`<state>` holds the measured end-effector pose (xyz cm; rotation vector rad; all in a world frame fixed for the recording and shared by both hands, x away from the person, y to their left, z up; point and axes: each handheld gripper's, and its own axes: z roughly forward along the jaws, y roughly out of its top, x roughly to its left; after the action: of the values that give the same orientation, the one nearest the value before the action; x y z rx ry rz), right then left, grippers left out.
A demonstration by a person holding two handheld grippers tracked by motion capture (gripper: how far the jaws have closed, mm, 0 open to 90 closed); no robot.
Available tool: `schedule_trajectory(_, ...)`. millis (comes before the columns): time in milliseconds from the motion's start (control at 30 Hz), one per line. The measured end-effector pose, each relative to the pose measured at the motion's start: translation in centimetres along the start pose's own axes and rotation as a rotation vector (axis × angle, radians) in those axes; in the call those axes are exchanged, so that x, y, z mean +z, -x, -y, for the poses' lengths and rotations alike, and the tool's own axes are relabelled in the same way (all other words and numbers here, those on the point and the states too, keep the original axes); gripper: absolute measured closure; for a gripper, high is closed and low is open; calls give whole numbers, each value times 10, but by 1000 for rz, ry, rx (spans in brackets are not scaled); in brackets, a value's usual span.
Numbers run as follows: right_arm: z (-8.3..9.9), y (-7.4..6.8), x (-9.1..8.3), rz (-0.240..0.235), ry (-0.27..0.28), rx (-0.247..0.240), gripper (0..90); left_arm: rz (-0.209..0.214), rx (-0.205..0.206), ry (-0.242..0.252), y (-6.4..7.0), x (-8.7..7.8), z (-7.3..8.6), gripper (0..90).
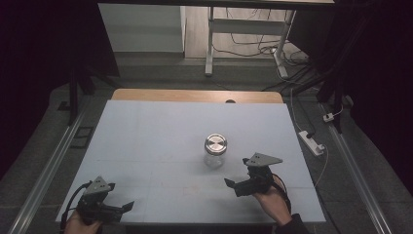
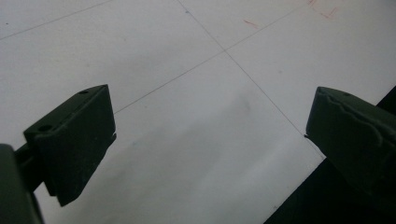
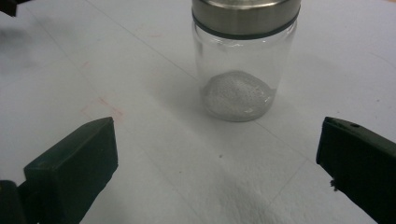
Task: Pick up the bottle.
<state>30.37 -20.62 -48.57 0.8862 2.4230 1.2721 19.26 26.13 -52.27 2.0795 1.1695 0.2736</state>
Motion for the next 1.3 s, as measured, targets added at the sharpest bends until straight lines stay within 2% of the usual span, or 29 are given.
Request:
schedule_trajectory(100,-3,3,8,-8,-28,3,0,0,0,0,0,0,0,22)
schedule_trajectory(267,-9,4,18,11,-48,-17,0,1,0,0,0,0,0,22)
schedule_trajectory(500,-15,12,32,29,-63,8,0,2,-6,-3,-1,0,0,22)
schedule_trajectory(633,-17,17,39,20,-79,15,0,2,-9,-2,-1,1,0,22)
schedule_trajectory(867,-23,24,50,2,-75,34,0,2,-7,-7,-1,1,0,23)
schedule_trajectory(967,-26,26,55,10,-83,28,0,4,-10,-5,-1,1,0,23)
schedule_trajectory(1067,-29,28,62,0,-97,28,0,5,-12,-4,-1,1,0,23)
schedule_trajectory(1300,-36,26,76,2,-121,-5,0,11,-14,1,-2,0,0,22)
